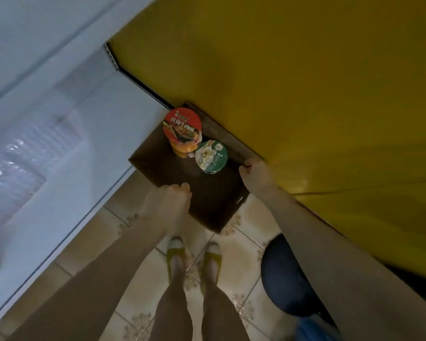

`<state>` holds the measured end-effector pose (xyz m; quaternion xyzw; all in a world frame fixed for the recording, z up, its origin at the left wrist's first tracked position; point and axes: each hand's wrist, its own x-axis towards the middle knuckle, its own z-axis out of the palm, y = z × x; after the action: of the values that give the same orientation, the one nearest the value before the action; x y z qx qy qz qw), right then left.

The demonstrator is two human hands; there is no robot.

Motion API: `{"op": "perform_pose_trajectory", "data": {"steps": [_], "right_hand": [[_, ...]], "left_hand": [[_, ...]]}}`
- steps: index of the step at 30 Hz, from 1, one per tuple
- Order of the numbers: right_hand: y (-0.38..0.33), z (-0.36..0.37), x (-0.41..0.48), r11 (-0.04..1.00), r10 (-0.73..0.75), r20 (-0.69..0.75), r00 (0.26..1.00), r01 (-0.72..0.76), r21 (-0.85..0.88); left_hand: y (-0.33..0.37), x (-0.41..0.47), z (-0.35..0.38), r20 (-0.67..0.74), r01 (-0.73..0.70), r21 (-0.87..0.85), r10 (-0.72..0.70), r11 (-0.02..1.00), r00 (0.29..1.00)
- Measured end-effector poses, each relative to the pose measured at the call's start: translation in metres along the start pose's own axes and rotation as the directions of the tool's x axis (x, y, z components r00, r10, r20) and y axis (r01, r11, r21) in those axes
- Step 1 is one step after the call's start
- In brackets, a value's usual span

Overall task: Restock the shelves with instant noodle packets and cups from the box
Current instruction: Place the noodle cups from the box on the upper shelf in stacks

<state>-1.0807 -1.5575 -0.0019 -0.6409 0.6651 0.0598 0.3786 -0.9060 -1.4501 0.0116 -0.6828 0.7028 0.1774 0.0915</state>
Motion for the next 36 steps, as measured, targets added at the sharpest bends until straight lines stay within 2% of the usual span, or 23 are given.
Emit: {"op": "perform_pose_trajectory", "data": {"steps": [6, 12, 19, 24, 27, 29, 36], "right_hand": [[0.052, 0.081, 0.071, 0.992, 0.108, -0.026, 0.994, -0.106, 0.064], [0.097, 0.135, 0.146, 0.991, 0.127, -0.040, 0.991, -0.125, 0.043], [0.132, 0.171, 0.201, 0.992, 0.121, -0.054, 0.991, -0.119, 0.038], [0.142, 0.185, 0.220, 0.987, 0.160, -0.029, 0.987, -0.159, 0.034], [0.143, 0.189, 0.229, 0.985, 0.163, -0.019, 0.986, -0.162, 0.050], [0.142, 0.191, 0.233, 0.985, 0.163, -0.012, 0.987, -0.162, 0.062], [0.142, 0.192, 0.242, 0.972, 0.209, -0.002, 0.978, -0.207, 0.109]], "left_hand": [[-0.021, 0.075, 0.101, -0.014, 0.092, -0.131, -0.095, 0.987, 0.995], [-0.026, 0.157, 0.195, -0.020, 0.199, -0.095, -0.201, 0.975, 0.979], [-0.023, 0.240, 0.269, -0.049, 0.280, -0.245, -0.301, 0.928, 0.952], [-0.022, 0.268, 0.287, 0.002, 0.356, -0.462, -0.400, 0.813, 0.916], [-0.019, 0.269, 0.293, 0.029, 0.328, -0.669, -0.417, 0.667, 0.908], [-0.018, 0.269, 0.296, 0.047, 0.321, -0.750, -0.437, 0.579, 0.898], [-0.024, 0.258, 0.285, 0.112, 0.377, -0.780, -0.481, 0.500, 0.870]]}}
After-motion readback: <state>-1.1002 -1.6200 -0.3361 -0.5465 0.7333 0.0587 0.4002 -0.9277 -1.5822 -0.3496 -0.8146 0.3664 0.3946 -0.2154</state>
